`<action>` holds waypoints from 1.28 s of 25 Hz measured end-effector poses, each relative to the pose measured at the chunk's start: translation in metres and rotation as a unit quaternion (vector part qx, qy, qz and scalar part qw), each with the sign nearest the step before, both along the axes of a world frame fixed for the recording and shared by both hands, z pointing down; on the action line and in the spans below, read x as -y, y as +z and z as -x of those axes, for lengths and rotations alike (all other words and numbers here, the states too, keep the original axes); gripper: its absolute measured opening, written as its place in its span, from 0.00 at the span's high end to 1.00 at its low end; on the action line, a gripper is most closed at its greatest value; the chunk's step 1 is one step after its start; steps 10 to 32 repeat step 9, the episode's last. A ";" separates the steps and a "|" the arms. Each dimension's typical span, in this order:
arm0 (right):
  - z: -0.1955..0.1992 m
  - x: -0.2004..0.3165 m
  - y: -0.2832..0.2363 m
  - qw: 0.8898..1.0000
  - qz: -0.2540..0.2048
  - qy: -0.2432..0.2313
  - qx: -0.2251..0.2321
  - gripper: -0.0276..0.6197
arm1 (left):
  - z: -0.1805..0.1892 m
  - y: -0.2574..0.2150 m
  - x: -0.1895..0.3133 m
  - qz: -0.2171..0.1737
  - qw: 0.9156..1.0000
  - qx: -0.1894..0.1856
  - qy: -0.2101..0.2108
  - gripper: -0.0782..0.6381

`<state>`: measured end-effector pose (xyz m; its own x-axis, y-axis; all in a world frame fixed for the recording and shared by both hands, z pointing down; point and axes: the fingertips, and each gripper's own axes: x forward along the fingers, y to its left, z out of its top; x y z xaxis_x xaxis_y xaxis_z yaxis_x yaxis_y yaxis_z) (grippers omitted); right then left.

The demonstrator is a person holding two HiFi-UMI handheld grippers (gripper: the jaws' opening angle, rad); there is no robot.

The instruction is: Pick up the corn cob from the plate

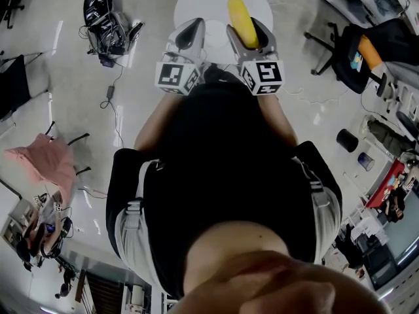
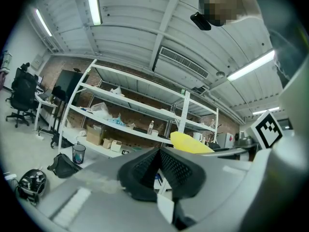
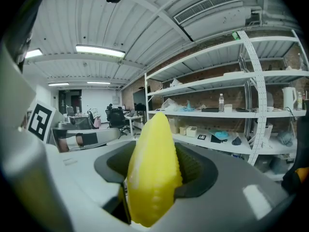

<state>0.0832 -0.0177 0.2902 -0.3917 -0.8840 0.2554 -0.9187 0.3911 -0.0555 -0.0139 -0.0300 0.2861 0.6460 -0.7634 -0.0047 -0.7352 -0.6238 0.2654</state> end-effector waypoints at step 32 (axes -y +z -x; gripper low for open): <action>-0.002 -0.003 0.000 1.000 0.001 0.000 0.003 0.55 | -0.004 -0.001 -0.002 0.001 1.000 -0.004 0.002 0.89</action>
